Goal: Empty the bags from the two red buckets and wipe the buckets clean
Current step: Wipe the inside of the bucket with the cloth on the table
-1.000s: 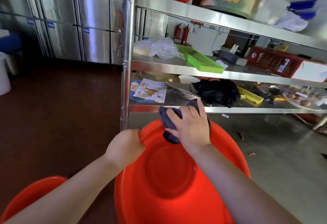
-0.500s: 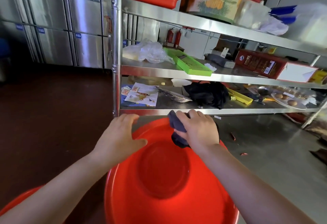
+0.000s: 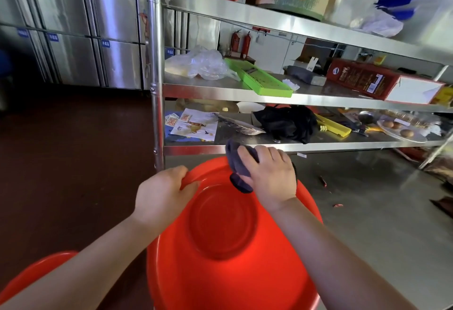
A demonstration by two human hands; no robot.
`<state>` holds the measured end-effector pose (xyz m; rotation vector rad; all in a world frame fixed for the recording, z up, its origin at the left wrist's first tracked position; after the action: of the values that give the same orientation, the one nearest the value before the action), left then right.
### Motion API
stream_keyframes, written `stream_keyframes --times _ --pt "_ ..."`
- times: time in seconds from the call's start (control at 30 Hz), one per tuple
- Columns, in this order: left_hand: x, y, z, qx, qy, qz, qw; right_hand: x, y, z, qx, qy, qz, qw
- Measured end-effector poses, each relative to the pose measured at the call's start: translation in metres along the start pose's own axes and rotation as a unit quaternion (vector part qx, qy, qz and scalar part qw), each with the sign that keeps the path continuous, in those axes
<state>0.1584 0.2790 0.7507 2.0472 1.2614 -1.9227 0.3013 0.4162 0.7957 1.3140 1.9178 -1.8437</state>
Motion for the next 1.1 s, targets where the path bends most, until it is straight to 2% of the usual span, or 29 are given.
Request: stream_keyframes --times 0.17,0.27,0.37,0.5,0.6,0.67,0.73,0.83,0.97,1.03,1.1 --pt "0.004 0.021 0.05 -0.12 0.076 0.016 0.99 0.002 0.036 -0.043 0.195 -0.032 0.032 0.98" --pt "0.003 0.033 0.054 -0.129 0.082 0.019 0.988 0.001 0.041 -0.043 0.221 -0.069 0.054 0.971" --pt "-0.007 0.026 0.048 -0.078 0.089 0.008 0.993 -0.008 0.027 -0.033 0.179 -0.092 0.061 0.978" --pt "-0.028 -0.005 0.006 0.071 0.05 0.005 0.996 -0.019 -0.006 0.006 -0.001 -0.079 0.069 0.995" --pt "-0.018 -0.018 -0.026 0.124 0.044 0.073 0.989 -0.014 -0.013 0.044 -0.128 -0.055 0.087 0.986" --pt "0.002 -0.012 -0.031 0.094 0.091 0.148 0.98 -0.006 -0.008 0.052 -0.157 -0.047 0.101 0.981" --pt "0.027 0.001 -0.025 0.037 0.088 0.194 0.976 -0.001 -0.003 0.047 -0.149 -0.041 0.093 0.984" --pt "0.045 0.016 -0.024 0.023 0.008 0.159 0.987 0.0 -0.002 0.038 -0.127 -0.032 0.064 0.989" --pt "0.049 0.015 -0.019 -0.004 -0.001 0.119 0.993 -0.003 0.0 0.031 -0.138 -0.048 0.001 0.989" --pt "0.05 0.015 -0.01 -0.022 0.014 0.133 0.991 -0.005 0.001 0.011 -0.097 -0.031 -0.012 0.995" --pt "0.052 0.018 0.004 -0.049 0.032 0.154 0.986 -0.001 0.006 -0.022 -0.006 -0.006 0.022 1.0"
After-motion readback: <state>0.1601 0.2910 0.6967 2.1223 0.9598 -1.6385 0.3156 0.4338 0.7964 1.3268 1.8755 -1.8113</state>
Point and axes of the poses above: each hand's wrist, its own y-axis away from the middle knuckle, its own x-axis out of the palm, z = x × y, the point moved 8 cm from there along -y, towards the middle knuckle, and after that the axes turned 14 degrees about -y, right-handed, at the moved point
